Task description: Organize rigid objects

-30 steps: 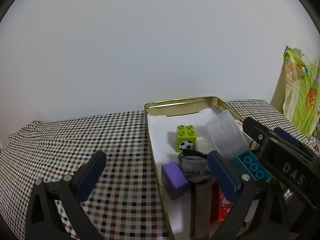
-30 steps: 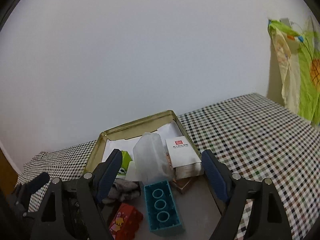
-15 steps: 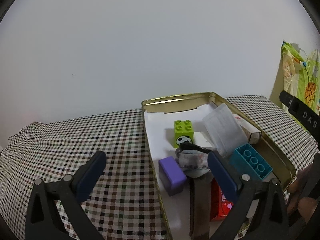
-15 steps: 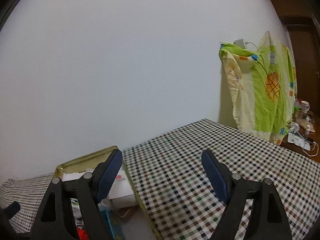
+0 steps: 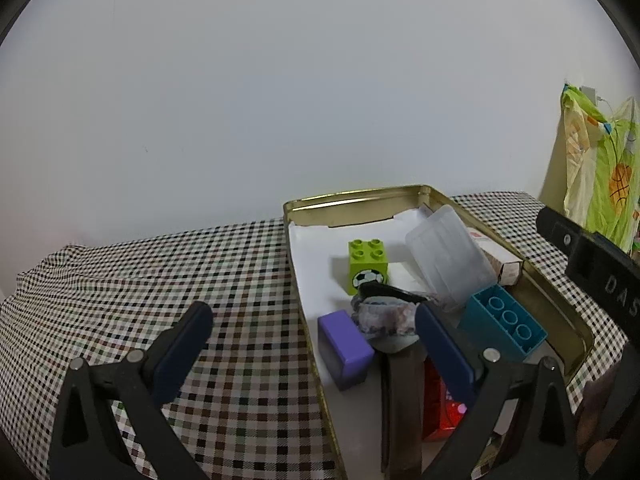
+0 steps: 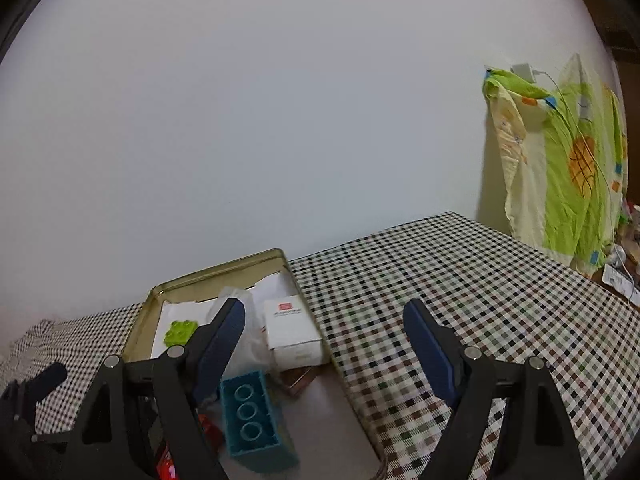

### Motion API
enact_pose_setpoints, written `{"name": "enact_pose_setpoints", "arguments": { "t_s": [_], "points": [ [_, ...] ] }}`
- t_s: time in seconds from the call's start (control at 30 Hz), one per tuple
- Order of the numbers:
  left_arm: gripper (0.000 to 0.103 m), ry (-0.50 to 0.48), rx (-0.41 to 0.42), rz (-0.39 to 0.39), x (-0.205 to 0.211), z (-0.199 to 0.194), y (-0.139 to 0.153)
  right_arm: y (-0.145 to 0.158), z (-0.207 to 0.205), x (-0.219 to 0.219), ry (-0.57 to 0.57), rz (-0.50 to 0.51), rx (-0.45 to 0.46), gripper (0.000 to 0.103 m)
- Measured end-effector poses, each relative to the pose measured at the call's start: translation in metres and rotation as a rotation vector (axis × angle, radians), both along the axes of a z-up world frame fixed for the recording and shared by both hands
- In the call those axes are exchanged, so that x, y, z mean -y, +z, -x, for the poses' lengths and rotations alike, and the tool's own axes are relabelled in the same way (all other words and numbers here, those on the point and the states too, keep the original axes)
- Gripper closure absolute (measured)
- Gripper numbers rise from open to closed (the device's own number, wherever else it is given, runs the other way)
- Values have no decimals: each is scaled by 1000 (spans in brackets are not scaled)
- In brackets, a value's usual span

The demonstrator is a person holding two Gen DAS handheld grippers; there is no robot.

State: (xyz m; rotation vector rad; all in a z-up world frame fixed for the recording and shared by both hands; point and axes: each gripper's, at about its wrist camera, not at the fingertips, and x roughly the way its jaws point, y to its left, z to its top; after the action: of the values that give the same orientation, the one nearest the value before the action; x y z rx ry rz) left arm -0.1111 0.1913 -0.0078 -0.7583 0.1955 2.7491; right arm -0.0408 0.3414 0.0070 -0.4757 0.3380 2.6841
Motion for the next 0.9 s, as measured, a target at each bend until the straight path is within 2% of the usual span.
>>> {"name": "enact_pose_setpoints", "arguments": {
  "t_s": [0.2,0.33,0.57,0.73,0.9],
  "points": [
    [1,3,-38,-33,10,-9,1,1,-10,16,30,-42,-29,20],
    [1,11,-76,-21,14,-19,3,2,-20,34,56,-93,-43,20],
    [1,-5,-93,-28,24,-35,5,3,-36,51,58,-102,-61,20],
    [1,6,-91,-58,38,-31,8,5,-45,60,70,-106,-76,19],
    [1,28,-128,-70,49,-39,11,5,-53,73,79,-123,-89,19]
  ]
}}
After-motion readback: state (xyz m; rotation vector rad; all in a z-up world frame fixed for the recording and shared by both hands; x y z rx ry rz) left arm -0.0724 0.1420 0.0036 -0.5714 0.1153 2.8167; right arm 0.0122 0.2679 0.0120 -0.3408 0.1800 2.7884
